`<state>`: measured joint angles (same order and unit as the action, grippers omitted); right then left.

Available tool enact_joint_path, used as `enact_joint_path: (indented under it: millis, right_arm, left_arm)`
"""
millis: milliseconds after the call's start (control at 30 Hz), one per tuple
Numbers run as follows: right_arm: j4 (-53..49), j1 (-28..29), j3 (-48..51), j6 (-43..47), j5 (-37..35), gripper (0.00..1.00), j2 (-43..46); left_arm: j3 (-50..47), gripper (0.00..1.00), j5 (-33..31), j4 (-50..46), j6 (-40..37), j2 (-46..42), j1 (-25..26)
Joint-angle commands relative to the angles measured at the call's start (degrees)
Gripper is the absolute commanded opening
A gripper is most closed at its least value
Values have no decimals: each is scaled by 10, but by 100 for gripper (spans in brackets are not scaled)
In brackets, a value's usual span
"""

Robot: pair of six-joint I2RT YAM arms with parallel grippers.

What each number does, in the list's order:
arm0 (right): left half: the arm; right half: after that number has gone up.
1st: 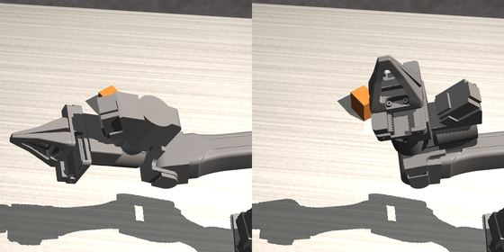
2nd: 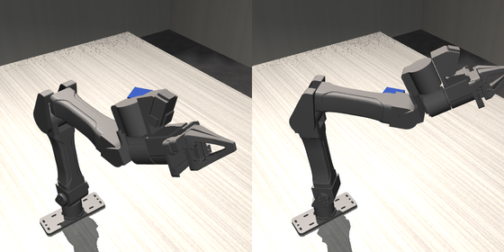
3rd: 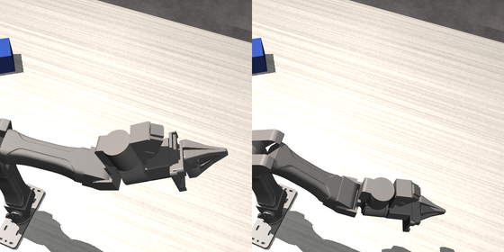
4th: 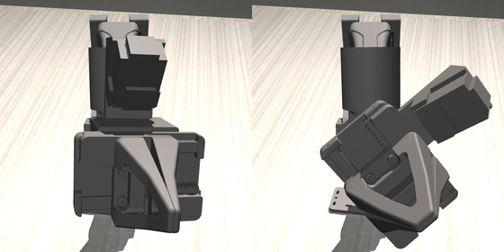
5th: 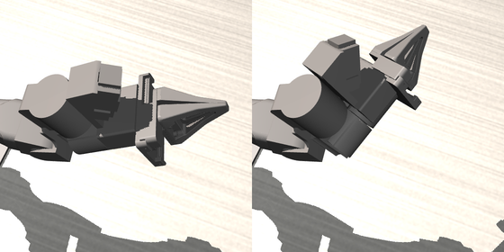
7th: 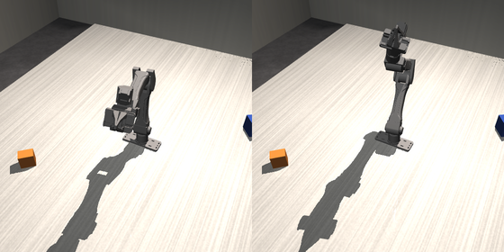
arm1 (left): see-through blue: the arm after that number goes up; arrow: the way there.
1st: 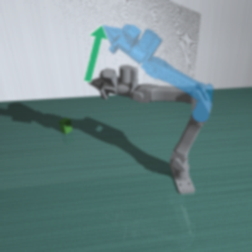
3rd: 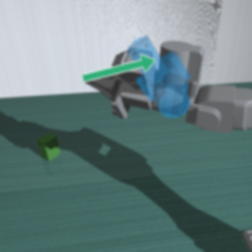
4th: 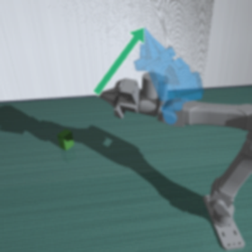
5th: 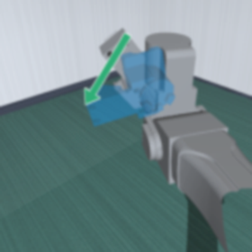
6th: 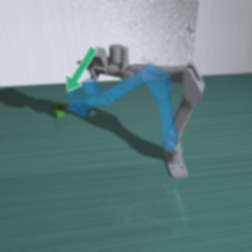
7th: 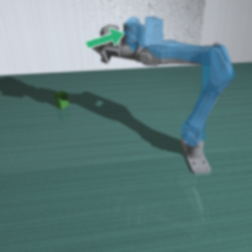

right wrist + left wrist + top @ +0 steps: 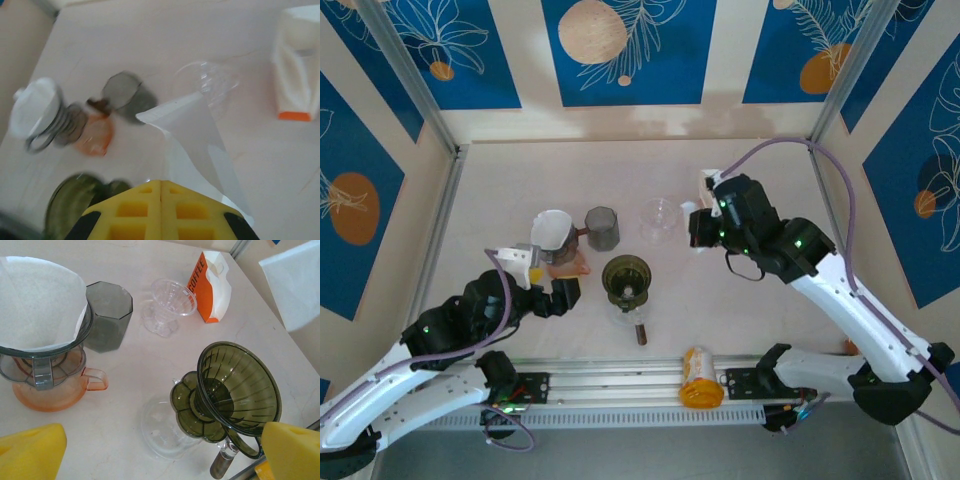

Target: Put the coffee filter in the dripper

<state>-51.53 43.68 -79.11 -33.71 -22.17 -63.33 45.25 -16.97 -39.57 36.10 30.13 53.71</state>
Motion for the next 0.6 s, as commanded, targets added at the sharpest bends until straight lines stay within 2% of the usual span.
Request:
enact_joint_path:
  millis: [0, 133, 233, 567]
  right_arm:
    - [-93, 69, -45, -7, 2, 0, -3]
    - [-158, 148, -78, -44, -19, 0, -7]
    - [-185, 182, -105, -62, -8, 0, -22]
    - [-265, 179, -206, -47, 30, 0, -158]
  left_arm:
    - [7, 100, 0, -7, 4, -3, 3]
    - [6, 100, -4, -11, 7, -4, 3]
    - [7, 100, -4, -12, 6, -3, 3]
    - [9, 100, 5, -3, 3, 4, 3]
